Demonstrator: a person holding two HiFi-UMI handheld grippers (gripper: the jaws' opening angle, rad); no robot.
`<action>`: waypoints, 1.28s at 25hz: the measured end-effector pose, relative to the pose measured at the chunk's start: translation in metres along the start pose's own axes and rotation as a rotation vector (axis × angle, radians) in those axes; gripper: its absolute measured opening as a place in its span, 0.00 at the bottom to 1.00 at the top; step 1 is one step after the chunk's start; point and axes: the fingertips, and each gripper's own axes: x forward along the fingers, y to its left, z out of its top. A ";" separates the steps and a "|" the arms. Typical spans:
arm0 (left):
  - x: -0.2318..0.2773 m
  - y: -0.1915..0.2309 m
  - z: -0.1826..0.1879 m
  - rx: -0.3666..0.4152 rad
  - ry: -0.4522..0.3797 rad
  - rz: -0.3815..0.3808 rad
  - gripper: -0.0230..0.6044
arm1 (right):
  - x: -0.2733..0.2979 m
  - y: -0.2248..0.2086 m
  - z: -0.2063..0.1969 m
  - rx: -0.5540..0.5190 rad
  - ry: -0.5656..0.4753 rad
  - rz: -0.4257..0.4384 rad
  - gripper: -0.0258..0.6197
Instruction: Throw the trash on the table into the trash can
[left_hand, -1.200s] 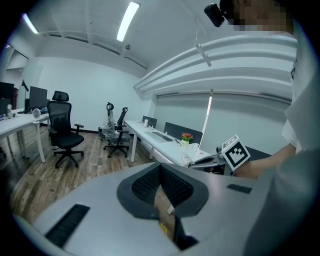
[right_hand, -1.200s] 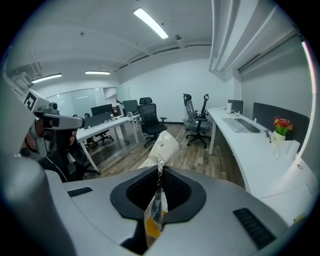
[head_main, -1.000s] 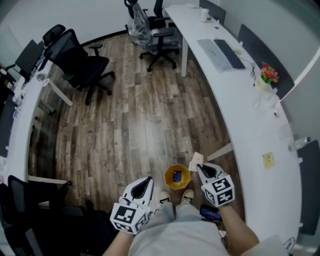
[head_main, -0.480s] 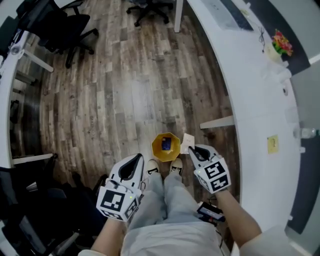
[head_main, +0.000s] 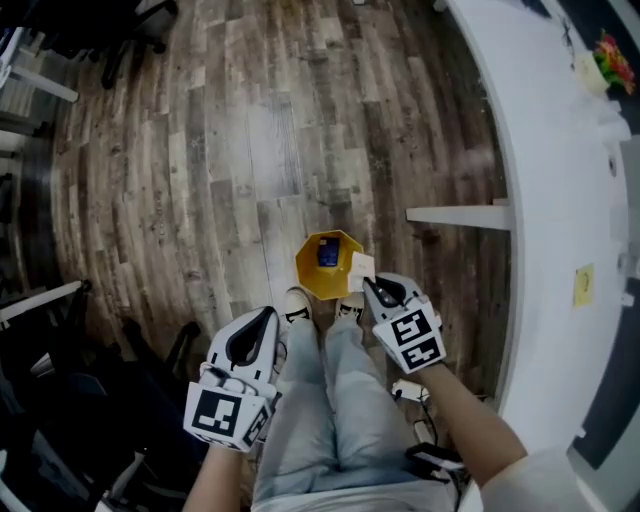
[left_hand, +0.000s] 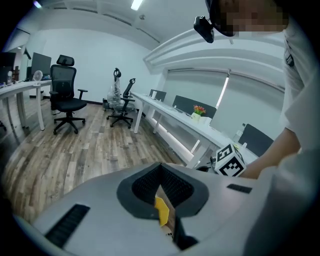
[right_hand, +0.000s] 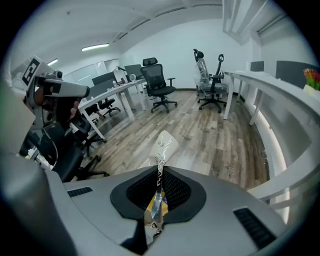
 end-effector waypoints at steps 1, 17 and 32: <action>0.005 0.006 -0.010 -0.011 0.002 0.006 0.04 | 0.013 0.000 -0.011 0.007 0.010 -0.001 0.11; 0.093 0.061 -0.162 -0.050 0.048 -0.018 0.04 | 0.200 -0.005 -0.173 0.018 0.106 -0.010 0.11; 0.093 0.067 -0.183 -0.056 0.084 -0.020 0.04 | 0.232 -0.018 -0.206 -0.020 0.201 -0.052 0.46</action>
